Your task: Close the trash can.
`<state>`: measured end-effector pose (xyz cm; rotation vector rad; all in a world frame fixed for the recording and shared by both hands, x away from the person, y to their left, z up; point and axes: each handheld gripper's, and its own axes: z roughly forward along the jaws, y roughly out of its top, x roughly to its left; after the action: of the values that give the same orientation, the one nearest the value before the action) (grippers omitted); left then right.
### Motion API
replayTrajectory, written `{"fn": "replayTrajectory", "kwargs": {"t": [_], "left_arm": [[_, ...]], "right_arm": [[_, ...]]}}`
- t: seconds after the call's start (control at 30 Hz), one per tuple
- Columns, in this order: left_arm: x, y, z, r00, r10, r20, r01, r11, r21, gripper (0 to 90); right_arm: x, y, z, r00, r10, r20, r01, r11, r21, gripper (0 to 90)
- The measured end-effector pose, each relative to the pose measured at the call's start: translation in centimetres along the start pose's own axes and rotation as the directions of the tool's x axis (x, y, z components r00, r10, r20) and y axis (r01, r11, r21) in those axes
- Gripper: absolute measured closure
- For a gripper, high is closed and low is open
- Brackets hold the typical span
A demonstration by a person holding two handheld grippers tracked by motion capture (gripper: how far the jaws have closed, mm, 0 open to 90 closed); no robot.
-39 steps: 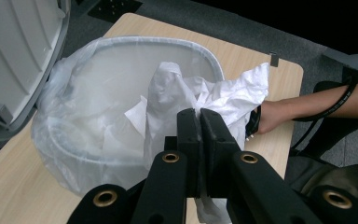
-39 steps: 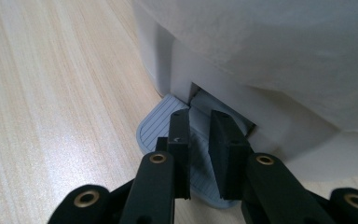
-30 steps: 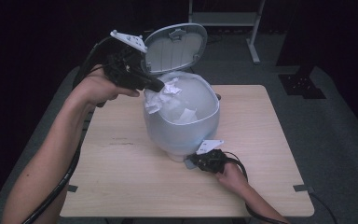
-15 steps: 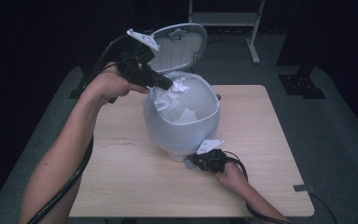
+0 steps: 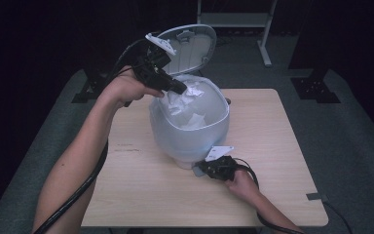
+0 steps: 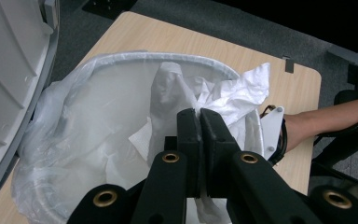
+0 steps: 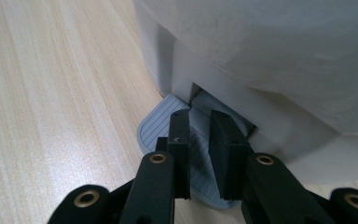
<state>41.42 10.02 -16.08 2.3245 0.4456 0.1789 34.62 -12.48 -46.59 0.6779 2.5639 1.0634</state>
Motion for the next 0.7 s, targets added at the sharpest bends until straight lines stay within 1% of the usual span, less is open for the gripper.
{"fn": "replayTrajectory", "kwargs": {"t": [0.1,0.13,0.23,0.33,0.43,0.47,0.5,0.53,0.57,0.63,0.67,0.7], "left_arm": [[0.2,-0.1,0.3,1.0,-0.004,-0.005,0.004,1.0,0.005,87.2],[0.3,-0.2,0.7,0.9999,-0.014,-0.009,0.014,0.9999,0.006,87.2],[0.5,-0.3,1.0,0.9999,-0.015,-0.006,0.015,0.9999,0.007,87.1],[0.8,-0.5,1.7,0.9998,-0.013,-0.012,0.014,0.9995,0.027,86.2],[1.0,-0.6,2.1,0.9997,-0.019,-0.018,0.019,0.9993,0.032,84.9],[1.1,-0.6,2.5,0.9993,-0.027,-0.027,0.028,0.9988,0.04,81.4],[1.2,-0.8,2.9,0.9993,-0.033,-0.02,0.034,0.9982,0.05,79.5],[1.2,-0.9,3.3,0.9991,-0.037,-0.021,0.039,0.9974,0.061,76.9],[1.2,-1.0,3.6,0.9992,-0.035,-0.017,0.036,0.9969,0.069,75.2],[1.2,-1.1,3.9,0.9993,-0.035,-0.015,0.036,0.9968,0.071,74.0],[1.3,-1.3,4.3,0.9991,-0.042,-0.007,0.042,0.9964,0.074,70.8],[1.3,-1.3,4.3,0.9991,-0.042,-0.007,0.042,0.9964,0.074,70.5]], "right_arm": [[0.0,0.0,0.0,1.0,-0.002,0.001,0.002,1.0,0.0,77.9],[0.0,0.0,0.0,1.0,-0.001,0.001,0.001,1.0,0.001,77.9],[0.0,0.0,0.0,1.0,-0.005,0.002,0.005,1.0,0.0,77.9],[0.1,0.1,0.0,1.0,-0.006,0.002,0.006,1.0,0.006,77.9],[0.1,0.1,0.0,1.0,-0.006,0.003,0.006,1.0,0.004,77.9],[0.1,0.1,0.0,1.0,-0.004,0.003,0.004,1.0,0.005,77.8],[0.1,0.1,0.0,1.0,-0.004,0.004,0.004,1.0,0.006,77.9],[0.1,0.1,0.0,1.0,-0.005,0.006,0.005,1.0,0.007,77.8],[0.1,0.1,0.0,1.0,-0.005,0.006,0.004,1.0,0.005,77.9],[0.1,0.1,0.0,1.0,-0.005,0.007,0.005,1.0,0.007,77.9],[0.2,0.1,0.0,1.0,-0.006,0.007,0.006,1.0,0.008,77.9],[0.2,0.1,0.0,1.0,-0.006,0.007,0.006,1.0,0.007,77.9]]}}
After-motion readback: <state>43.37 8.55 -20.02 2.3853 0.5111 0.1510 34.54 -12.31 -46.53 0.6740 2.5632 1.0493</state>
